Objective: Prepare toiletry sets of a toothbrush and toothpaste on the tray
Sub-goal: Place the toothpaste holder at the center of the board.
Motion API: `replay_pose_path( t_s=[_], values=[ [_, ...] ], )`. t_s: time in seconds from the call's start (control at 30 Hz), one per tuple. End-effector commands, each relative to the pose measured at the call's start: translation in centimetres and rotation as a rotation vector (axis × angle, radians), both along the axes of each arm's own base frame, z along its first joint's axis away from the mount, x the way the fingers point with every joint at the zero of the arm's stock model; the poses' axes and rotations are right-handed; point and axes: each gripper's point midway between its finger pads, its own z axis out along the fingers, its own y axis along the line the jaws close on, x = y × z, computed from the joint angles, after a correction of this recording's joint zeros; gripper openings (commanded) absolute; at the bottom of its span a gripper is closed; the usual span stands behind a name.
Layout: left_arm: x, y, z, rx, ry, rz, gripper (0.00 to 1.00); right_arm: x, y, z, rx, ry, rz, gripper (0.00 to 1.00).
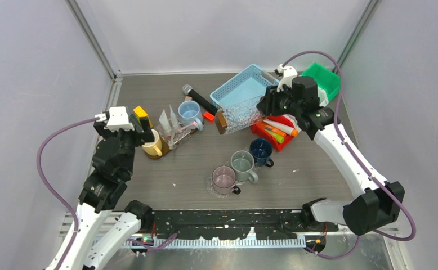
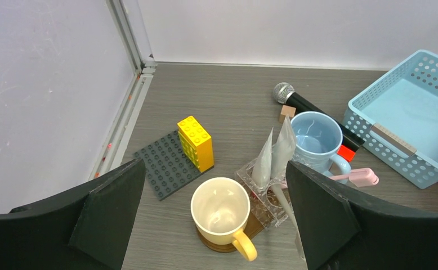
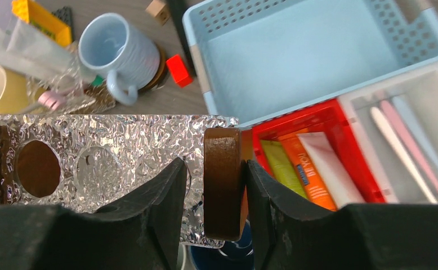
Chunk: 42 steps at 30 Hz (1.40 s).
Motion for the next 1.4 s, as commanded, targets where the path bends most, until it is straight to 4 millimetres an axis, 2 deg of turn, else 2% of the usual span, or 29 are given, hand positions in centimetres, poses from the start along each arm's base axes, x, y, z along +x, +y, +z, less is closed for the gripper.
replay_pose_path(
  t_s=[0.0,0.23,0.43,0.67,0.87,1.2,1.37],
  values=[
    [-0.4,0.7,-0.2,0.001,-0.016,0.025,0.99,-1.7,3.6,1.7,0.066,-0.082,0.125,0.0],
    [-0.8,1.6,-0.8,0.006,-0.051,0.065,0.99,-2.6,7.7,-2.4,0.041,-0.006,0.268,0.0],
    [-0.9,2.3,-1.2,0.008,-0.065,0.103,0.99,-2.5,9.8,-5.7,0.002,0.039,0.306,0.01],
    [-0.5,2.4,-1.8,0.022,-0.046,0.12,0.99,-1.4,9.6,-8.9,-0.028,0.047,0.227,0.0],
    [-0.2,2.3,-2.2,0.031,-0.031,0.122,0.99,-1.3,9.6,-12.0,-0.042,0.063,0.219,0.0],
    [-0.1,2.4,-2.4,0.034,-0.024,0.125,0.98,-0.1,10.4,-14.7,-0.045,0.044,0.231,0.01],
    [-0.1,2.4,-2.4,0.035,-0.023,0.124,0.98,-0.3,10.8,-16.0,-0.076,0.066,0.285,0.13]
  ],
)
